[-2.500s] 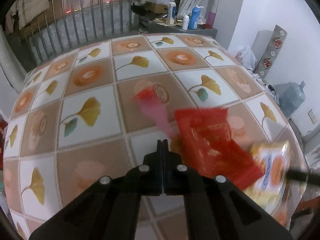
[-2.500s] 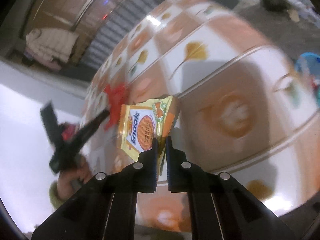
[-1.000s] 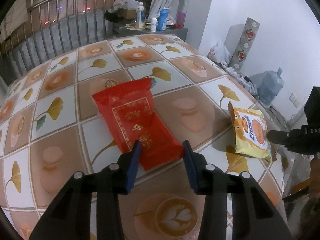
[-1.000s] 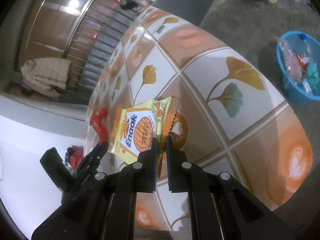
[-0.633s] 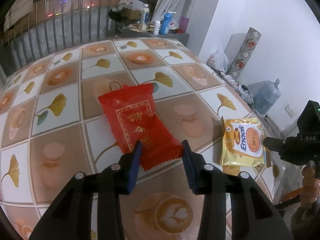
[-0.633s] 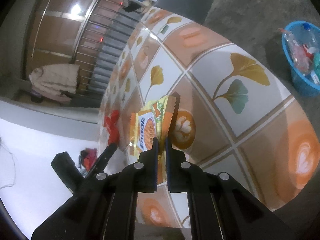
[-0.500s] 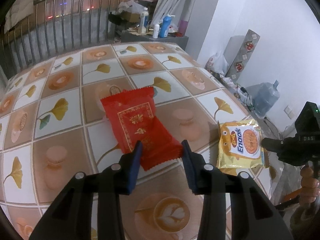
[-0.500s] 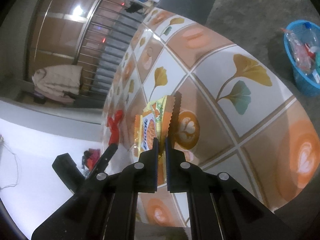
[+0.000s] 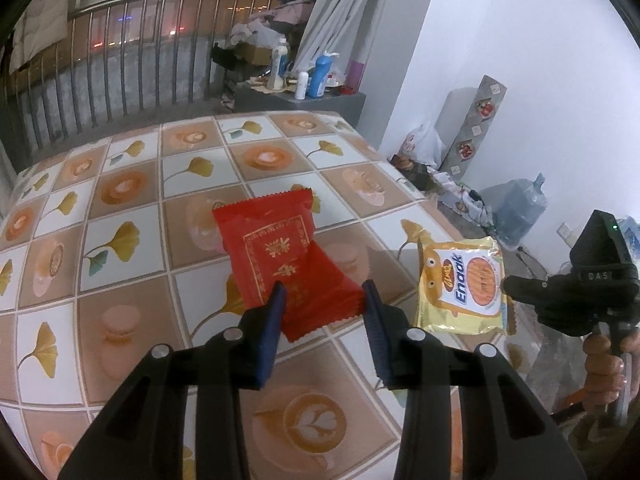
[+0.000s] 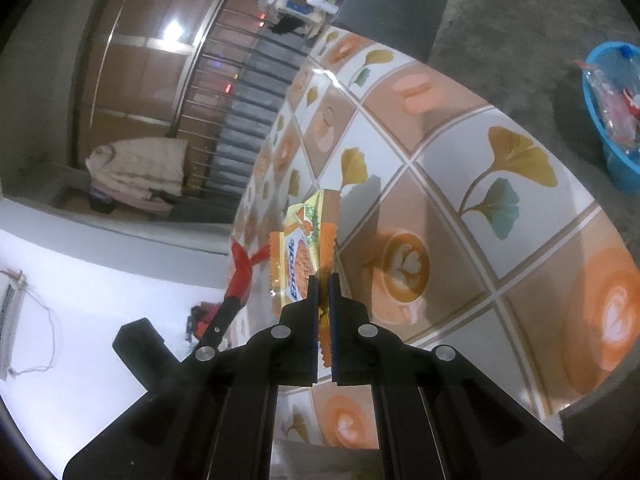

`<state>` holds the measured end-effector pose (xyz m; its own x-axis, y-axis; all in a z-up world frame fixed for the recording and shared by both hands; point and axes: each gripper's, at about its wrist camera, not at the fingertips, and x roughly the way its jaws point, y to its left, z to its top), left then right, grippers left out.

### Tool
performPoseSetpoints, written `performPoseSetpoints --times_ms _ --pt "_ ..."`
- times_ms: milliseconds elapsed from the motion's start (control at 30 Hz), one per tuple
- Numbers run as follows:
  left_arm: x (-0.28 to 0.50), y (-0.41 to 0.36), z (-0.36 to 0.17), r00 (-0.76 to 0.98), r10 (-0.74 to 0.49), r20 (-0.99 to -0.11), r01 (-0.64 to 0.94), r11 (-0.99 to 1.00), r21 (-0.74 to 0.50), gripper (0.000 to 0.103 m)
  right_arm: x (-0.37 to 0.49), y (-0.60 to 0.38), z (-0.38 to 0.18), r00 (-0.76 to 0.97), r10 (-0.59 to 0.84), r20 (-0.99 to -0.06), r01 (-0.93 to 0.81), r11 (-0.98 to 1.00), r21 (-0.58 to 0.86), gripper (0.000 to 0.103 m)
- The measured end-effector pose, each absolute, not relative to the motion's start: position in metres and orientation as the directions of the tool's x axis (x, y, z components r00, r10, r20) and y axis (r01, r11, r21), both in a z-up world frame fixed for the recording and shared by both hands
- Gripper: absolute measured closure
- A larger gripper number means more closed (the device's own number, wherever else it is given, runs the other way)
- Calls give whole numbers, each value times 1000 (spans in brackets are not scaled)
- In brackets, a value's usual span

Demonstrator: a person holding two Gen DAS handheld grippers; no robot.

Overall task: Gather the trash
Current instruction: 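Carry the red wrapper and Enaak packet over the blue wastebasket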

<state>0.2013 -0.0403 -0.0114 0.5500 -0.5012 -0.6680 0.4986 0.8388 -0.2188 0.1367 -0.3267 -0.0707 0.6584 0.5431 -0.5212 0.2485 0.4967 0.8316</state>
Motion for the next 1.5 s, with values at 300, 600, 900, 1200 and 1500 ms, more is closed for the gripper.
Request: performPoseSetpoints --times_ms 300,600,900,1200,1500 --pt "195 -46 9 571 -520 -635 523 827 -207 65 136 -335 -65 686 531 -497 237 483 843 100" --pt "186 -66 26 593 -503 -629 548 824 -142 65 131 -342 -63 716 517 -469 226 464 856 100" --pt "176 -84 38 620 -481 -621 563 823 -75 65 126 -348 -65 733 512 -448 220 445 868 100" --pt "161 -97 51 650 -477 -592 586 810 -10 65 115 -352 -61 752 493 -437 215 443 870 100" --pt "148 -105 61 671 -473 -570 595 803 34 65 105 -359 -57 772 478 -418 204 436 876 100"
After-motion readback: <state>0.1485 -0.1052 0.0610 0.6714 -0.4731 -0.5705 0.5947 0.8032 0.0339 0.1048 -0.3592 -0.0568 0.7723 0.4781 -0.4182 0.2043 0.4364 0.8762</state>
